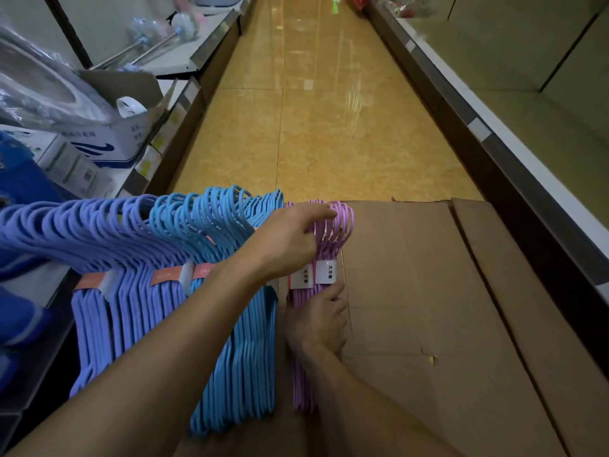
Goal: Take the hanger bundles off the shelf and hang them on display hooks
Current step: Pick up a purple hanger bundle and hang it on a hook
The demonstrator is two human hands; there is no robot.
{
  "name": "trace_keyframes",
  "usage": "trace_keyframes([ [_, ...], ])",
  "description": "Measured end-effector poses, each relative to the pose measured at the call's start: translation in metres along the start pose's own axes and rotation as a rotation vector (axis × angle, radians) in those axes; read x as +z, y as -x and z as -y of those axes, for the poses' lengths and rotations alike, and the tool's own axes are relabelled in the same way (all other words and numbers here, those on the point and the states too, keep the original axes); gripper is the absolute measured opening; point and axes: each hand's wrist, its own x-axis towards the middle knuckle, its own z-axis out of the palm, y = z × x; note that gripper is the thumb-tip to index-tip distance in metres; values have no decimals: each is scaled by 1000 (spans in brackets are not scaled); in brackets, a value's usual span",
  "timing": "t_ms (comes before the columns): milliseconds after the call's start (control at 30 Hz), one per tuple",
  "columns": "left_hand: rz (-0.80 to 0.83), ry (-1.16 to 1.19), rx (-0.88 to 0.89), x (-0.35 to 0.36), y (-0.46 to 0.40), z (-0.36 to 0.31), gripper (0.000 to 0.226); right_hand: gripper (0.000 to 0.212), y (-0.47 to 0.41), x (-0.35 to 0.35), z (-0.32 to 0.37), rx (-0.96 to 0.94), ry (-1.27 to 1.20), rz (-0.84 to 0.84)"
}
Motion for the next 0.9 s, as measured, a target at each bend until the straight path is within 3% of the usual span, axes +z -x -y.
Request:
trace_keyframes([
  [67,-68,68,-39,-5,1,2,59,86,-4,-6,-4,-37,47,-22],
  [233,-197,284,-175,-16,3,7,49,68,-17,-35,-11,-54,67,-69],
  [433,-194,321,-269,-16,9,6,39,63,-32,-75,-20,-142,122,-162],
  [567,-135,271,-266,-18,15,1,35,58,-42,-111,-28,-200,133,-136],
  [733,-100,285,-285,-24,25,-7,31,55,-45,-156,-28,-250,41,-117],
  [900,-126,428,-389,-27,21,-14,41,51,-32,-208,-21,-366,-165,-68],
])
